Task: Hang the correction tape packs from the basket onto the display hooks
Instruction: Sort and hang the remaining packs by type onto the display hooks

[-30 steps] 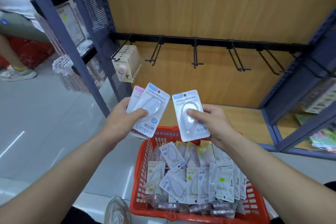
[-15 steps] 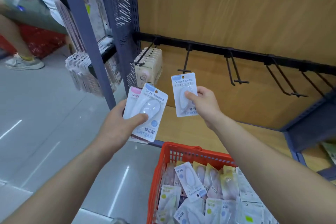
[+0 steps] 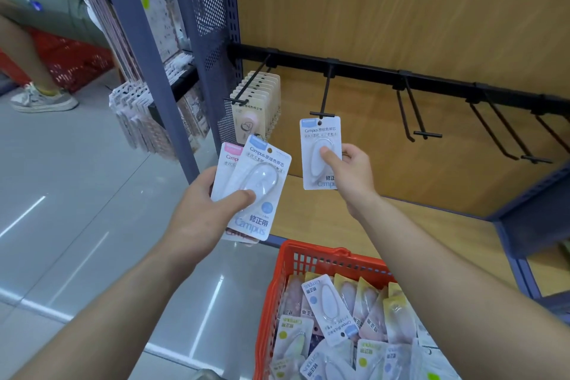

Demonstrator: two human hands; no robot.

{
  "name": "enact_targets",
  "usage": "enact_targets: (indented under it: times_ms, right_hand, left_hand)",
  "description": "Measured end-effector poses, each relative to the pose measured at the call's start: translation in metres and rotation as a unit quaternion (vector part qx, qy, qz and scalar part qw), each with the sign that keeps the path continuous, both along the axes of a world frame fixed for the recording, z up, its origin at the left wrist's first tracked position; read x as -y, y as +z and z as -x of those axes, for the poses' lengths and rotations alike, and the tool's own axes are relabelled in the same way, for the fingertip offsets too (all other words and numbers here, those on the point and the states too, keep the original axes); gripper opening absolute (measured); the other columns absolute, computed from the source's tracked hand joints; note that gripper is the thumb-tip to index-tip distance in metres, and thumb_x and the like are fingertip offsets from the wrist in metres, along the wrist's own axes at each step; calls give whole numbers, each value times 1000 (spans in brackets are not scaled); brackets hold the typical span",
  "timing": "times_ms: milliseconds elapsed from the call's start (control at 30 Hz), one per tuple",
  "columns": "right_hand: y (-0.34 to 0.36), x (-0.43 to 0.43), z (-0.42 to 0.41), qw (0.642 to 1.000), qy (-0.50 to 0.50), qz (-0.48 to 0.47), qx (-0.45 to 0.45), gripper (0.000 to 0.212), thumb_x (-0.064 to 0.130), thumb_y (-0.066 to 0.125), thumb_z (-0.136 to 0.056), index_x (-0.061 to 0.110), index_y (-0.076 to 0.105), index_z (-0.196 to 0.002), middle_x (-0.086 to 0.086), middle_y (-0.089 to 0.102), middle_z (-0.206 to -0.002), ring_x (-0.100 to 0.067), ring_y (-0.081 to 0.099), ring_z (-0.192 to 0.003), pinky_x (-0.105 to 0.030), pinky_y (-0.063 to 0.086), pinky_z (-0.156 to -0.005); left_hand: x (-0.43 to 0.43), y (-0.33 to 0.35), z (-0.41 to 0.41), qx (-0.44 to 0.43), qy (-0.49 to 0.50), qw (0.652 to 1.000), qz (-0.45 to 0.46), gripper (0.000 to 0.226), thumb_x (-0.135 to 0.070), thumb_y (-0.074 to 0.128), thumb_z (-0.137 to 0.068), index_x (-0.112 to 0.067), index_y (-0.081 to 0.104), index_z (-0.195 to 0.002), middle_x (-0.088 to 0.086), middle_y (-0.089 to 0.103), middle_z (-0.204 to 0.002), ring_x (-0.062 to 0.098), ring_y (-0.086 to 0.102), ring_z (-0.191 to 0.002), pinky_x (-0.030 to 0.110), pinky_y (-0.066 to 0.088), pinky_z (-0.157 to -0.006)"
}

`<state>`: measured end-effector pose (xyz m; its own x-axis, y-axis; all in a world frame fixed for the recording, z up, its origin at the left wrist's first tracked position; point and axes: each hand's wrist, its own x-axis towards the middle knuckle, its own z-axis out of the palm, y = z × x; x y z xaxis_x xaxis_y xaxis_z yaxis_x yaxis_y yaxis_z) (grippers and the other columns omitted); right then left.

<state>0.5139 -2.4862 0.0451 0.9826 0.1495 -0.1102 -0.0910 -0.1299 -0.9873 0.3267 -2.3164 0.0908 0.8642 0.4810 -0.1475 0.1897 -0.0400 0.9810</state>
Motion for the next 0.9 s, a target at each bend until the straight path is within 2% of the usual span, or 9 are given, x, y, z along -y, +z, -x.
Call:
enact_targets:
  times_ms: [133,267,333,400,500,600,700,767,900]
  right_hand:
    - [5,-10,-16,999,-4,36,-35,17,30,70,-97,14,66,-103,1,72,-96,-23,68,-90,-31,51,-73]
    - [6,1,8,994,-36,97,-30,51,33,74,-93,19,52,-137,3,63,-122,-16,61,-106,-31,45,-87]
    - [7,12,35,997,-31,58,-31,34,30,70,-96,19,60,-127,-1,67,-119,-13,63,-95,-34,49,-83]
    - [9,19,65,997,32,-20,-66,11,23,63,-100,17,68,-108,-8,73,-109,-15,68,-85,-37,56,-81]
    - [21,19,97,983,126,-91,-101,15,26,58,-104,16,69,-106,-5,76,-101,-18,72,-84,-37,60,-77]
    - [28,14,105,977,123,-131,-119,21,28,64,-100,10,64,-113,-9,76,-104,-25,76,-88,-41,63,-75]
    - [32,15,100,975,110,-146,-129,21,22,70,-96,7,62,-108,-13,75,-100,-29,76,-90,-38,62,-69]
    - [32,17,97,970,115,-160,-141,17,18,69,-97,6,61,-106,-13,75,-97,-27,76,-85,-39,62,-69]
    - [30,20,88,969,102,-167,-150,13,13,67,-97,7,59,-107,-14,76,-101,-27,75,-86,-47,62,-79]
  left_hand:
    - [4,2,-6,6,-3,1000,5,28,-11,73,-90,-32,66,-106,-11,78,-92,11,76,-77,23,57,-55]
    - [6,2,-15,13,11,1000,14,32,-12,76,-88,-31,66,-112,-9,78,-97,13,77,-84,27,58,-64]
    - [8,3,-19,16,7,1000,18,35,-12,78,-87,-29,66,-116,-9,78,-99,13,77,-86,25,57,-65]
    - [12,2,-22,20,-7,999,23,38,-12,78,-87,-26,65,-120,-8,78,-102,12,77,-86,22,57,-63]
    - [19,2,-24,23,-32,999,26,46,-13,80,-86,-24,62,-127,-6,77,-110,12,77,-90,21,58,-64]
    - [25,2,-24,26,-51,998,22,54,-18,84,-83,-24,61,-130,-7,76,-115,12,76,-96,28,61,-75]
    - [29,2,-22,26,-66,997,29,61,-34,85,-75,-24,61,-130,-6,76,-114,15,75,-100,37,61,-85]
    - [28,1,-21,26,-59,997,35,54,-37,80,-80,-22,63,-128,-4,77,-112,19,76,-100,41,61,-86]
    - [19,-2,-21,18,-44,998,34,29,-22,70,-96,-23,65,-125,-4,78,-110,20,76,-98,39,60,-81]
